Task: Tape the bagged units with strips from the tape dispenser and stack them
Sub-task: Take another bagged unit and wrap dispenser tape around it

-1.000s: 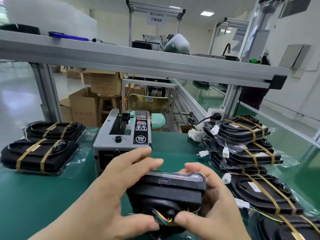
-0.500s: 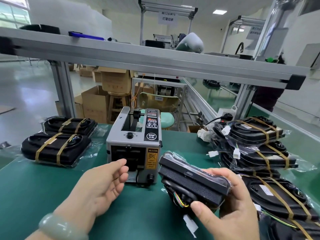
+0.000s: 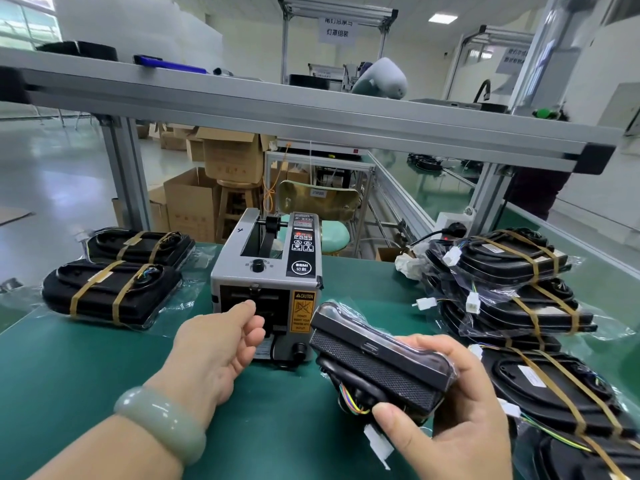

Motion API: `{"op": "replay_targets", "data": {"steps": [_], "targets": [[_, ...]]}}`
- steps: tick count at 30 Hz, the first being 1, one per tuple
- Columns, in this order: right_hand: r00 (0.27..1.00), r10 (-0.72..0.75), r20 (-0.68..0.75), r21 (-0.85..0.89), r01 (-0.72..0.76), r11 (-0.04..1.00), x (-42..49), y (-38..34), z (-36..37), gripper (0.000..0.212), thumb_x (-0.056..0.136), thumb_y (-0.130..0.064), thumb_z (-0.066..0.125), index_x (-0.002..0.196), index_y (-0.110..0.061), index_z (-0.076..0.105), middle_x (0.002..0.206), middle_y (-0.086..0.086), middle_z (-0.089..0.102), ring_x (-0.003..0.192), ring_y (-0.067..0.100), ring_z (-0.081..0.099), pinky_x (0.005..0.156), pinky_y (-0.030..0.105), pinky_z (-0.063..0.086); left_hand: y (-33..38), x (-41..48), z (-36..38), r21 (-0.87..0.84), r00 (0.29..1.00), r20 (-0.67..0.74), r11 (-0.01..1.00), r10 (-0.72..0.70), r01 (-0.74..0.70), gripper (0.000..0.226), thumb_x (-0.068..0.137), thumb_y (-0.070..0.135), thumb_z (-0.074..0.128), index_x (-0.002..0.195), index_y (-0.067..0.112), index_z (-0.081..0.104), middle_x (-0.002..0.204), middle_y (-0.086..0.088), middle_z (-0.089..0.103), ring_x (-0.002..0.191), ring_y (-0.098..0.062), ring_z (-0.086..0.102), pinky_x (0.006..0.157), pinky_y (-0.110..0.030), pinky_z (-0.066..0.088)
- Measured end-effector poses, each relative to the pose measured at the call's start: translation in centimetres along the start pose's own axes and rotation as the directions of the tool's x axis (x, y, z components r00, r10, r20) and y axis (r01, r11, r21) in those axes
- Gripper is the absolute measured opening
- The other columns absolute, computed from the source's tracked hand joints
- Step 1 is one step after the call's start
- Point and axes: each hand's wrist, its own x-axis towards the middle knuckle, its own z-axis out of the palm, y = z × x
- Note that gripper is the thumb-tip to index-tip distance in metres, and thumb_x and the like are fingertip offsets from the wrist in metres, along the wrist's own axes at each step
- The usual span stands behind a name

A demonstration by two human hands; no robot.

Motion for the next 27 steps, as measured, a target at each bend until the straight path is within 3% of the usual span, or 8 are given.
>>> {"op": "replay_targets", "data": {"steps": [4, 9, 13, 16, 20, 23, 25, 27], "targets": [[1.0, -0.009, 0.005, -0.037, 0.009, 0.999, -0.2, -0.2, 0.2, 0.069, 0.046, -0.018, 0.081, 0.112, -0.028, 0.062, 0.098, -0.001, 0.071, 0.082, 0.016, 0.069, 0.071, 0.025, 0.057, -0.4, 0.5, 0.8, 0.015, 0.995, -0.097, 0.999, 0.033, -0.032, 0.012, 0.086, 0.02, 0.067, 0.08, 0.01, 0.064, 0.064, 0.0, 0.067, 0.043, -0.003, 0.057, 0.035, -0.014, 0.038], [0.999, -0.033, 0.003, -0.073, 0.033, 0.997, -0.5, -0.2, 0.3, 0.069, 0.045, -0.014, 0.081, 0.109, -0.032, 0.064, 0.1, -0.002, 0.07, 0.083, 0.015, 0.068, 0.071, 0.025, 0.057, -0.9, 0.3, 1.1, 0.015, 0.987, -0.151, 0.999, 0.048, -0.046, 0.014, 0.086, 0.015, 0.061, 0.073, 0.01, 0.061, 0.066, -0.001, 0.065, 0.05, -0.006, 0.054, 0.04, -0.018, 0.038], [1.0, -0.014, 0.002, -0.047, 0.014, 0.999, -0.2, -0.1, -0.1, 0.068, 0.046, -0.016, 0.081, 0.11, -0.03, 0.063, 0.099, -0.001, 0.071, 0.083, 0.017, 0.069, 0.072, 0.028, 0.057, -0.8, -1.4, -0.3, -0.056, 1.0, -0.027, 0.998, 0.004, -0.006, 0.019, 0.089, 0.017, 0.06, 0.07, 0.012, 0.058, 0.044, 0.006, 0.058, 0.039, -0.003, 0.051, 0.034, -0.014, 0.038], [1.0, -0.002, 0.0, -0.022, 0.002, 1.0, -0.1, 0.0, -0.3, 0.07, 0.045, -0.01, 0.08, 0.11, -0.029, 0.063, 0.1, 0.001, 0.07, 0.086, 0.019, 0.069, 0.073, 0.027, 0.056, -0.6, -3.8, -1.4, -0.062, 0.992, 0.121, 0.998, 0.031, -0.024, 0.019, 0.089, 0.017, 0.06, 0.071, 0.015, 0.057, 0.048, 0.006, 0.057, 0.038, -0.003, 0.049, 0.035, -0.015, 0.039], [1.0, 0.027, -0.002, 0.048, -0.027, 0.998, -0.1, -0.2, -0.3, 0.068, 0.046, -0.002, 0.078, 0.104, -0.033, 0.065, 0.101, 0.0, 0.07, 0.087, 0.017, 0.069, 0.074, 0.026, 0.056, 0.1, -7.3, -2.1, 0.015, 0.937, 0.322, 0.989, 0.132, -0.145, 0.017, 0.065, 0.028, 0.075, 0.066, 0.016, 0.064, 0.057, 0.0, 0.059, 0.046, -0.009, 0.051, 0.042, -0.019, 0.043], [1.0, 0.029, 0.001, 0.075, -0.029, 0.997, -0.1, -0.4, -0.2, 0.065, 0.049, 0.0, 0.077, 0.102, -0.036, 0.065, 0.102, 0.0, 0.07, 0.088, 0.016, 0.068, 0.076, 0.024, 0.055, 0.3, -9.1, -1.7, 0.085, 0.891, 0.354, 0.939, 0.284, -0.333, 0.02, 0.053, 0.039, 0.077, 0.058, 0.021, 0.071, 0.061, 0.0, 0.063, 0.052, -0.009, 0.053, 0.055, -0.026, 0.045], [1.0, 0.031, -0.003, 0.073, -0.03, 0.997, -0.2, -0.5, 0.0, 0.063, 0.05, -0.001, 0.077, 0.101, -0.037, 0.065, 0.102, 0.0, 0.07, 0.089, 0.017, 0.068, 0.076, 0.027, 0.056, 0.0, -9.8, -1.1, 0.149, 0.849, 0.355, 0.873, 0.391, -0.464, 0.031, 0.046, 0.052, 0.071, 0.064, 0.026, 0.074, 0.074, 0.009, 0.071, 0.064, -0.001, 0.059, 0.066, -0.025, 0.046], [0.999, 0.037, -0.005, 0.066, -0.036, 0.997, -0.3, -0.6, 0.1, 0.063, 0.051, -0.001, 0.077, 0.102, -0.036, 0.065, 0.102, 0.001, 0.07, 0.088, 0.019, 0.068, 0.075, 0.036, 0.057, -0.3, -10.2, -0.6, 0.187, 0.813, 0.388, 0.826, 0.435, -0.531, 0.033, 0.049, 0.055, 0.07, 0.066, 0.028, 0.074, 0.093, 0.023, 0.071, 0.089, 0.015, 0.059, 0.079, -0.017, 0.042]]}}
